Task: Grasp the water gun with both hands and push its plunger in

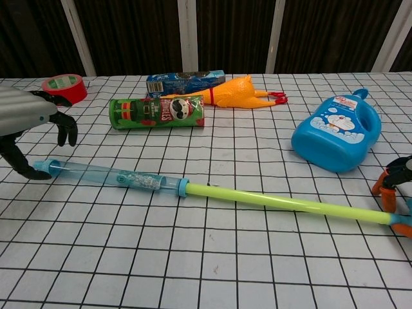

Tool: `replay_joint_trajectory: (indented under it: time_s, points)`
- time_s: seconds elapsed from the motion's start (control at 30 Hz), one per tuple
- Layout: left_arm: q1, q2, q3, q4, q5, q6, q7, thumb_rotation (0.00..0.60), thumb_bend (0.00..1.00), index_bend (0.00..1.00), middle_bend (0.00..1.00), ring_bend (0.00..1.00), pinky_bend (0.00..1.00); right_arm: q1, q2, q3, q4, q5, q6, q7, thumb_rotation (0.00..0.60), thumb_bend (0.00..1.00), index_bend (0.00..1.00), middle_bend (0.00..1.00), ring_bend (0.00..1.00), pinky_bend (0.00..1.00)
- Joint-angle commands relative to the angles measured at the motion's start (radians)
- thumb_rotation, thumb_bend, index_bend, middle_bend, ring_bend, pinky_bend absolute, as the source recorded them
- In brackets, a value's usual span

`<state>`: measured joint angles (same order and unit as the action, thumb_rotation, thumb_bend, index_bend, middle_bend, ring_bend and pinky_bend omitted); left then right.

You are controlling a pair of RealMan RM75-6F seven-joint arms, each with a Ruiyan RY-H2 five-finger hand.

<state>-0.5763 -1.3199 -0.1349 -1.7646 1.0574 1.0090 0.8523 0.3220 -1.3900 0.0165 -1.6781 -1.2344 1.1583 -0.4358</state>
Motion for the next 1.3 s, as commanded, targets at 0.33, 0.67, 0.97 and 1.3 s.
replay_joint_trajectory:
  time_s: [0.33,0.67,0.97,1.3]
  points:
    - [-0.066,-0.062,0.017,0.065,-0.123,0.016,0.076,0.6,0.32,0.37,0.38,0.01,0.0,-0.003,0.003,-0.003,0.005,-0.004,0.003,0.013,0.6,0.57,0.72,0.29,0.1,0.0]
    - [-0.091,-0.074,0.047,0.12,-0.168,0.022,0.06,0.6,0.33,0.38,0.39,0.01,0.0,-0.002,0.001,-0.001,0.006,-0.002,0.003,0.012,0.6,0.57,0.72,0.29,0.1,0.0]
    - [-0.109,-0.11,0.064,0.161,-0.177,0.017,0.039,0.6,0.35,0.38,0.4,0.01,0.0,-0.004,0.001,-0.002,0.004,0.002,0.006,0.006,0.6,0.57,0.72,0.29,0.1,0.0]
    - [-0.118,-0.134,0.087,0.192,-0.174,0.019,0.014,0.6,0.4,0.43,0.45,0.03,0.0,-0.007,-0.003,-0.002,0.004,0.001,0.013,0.003,0.6,0.57,0.72,0.29,0.1,0.0]
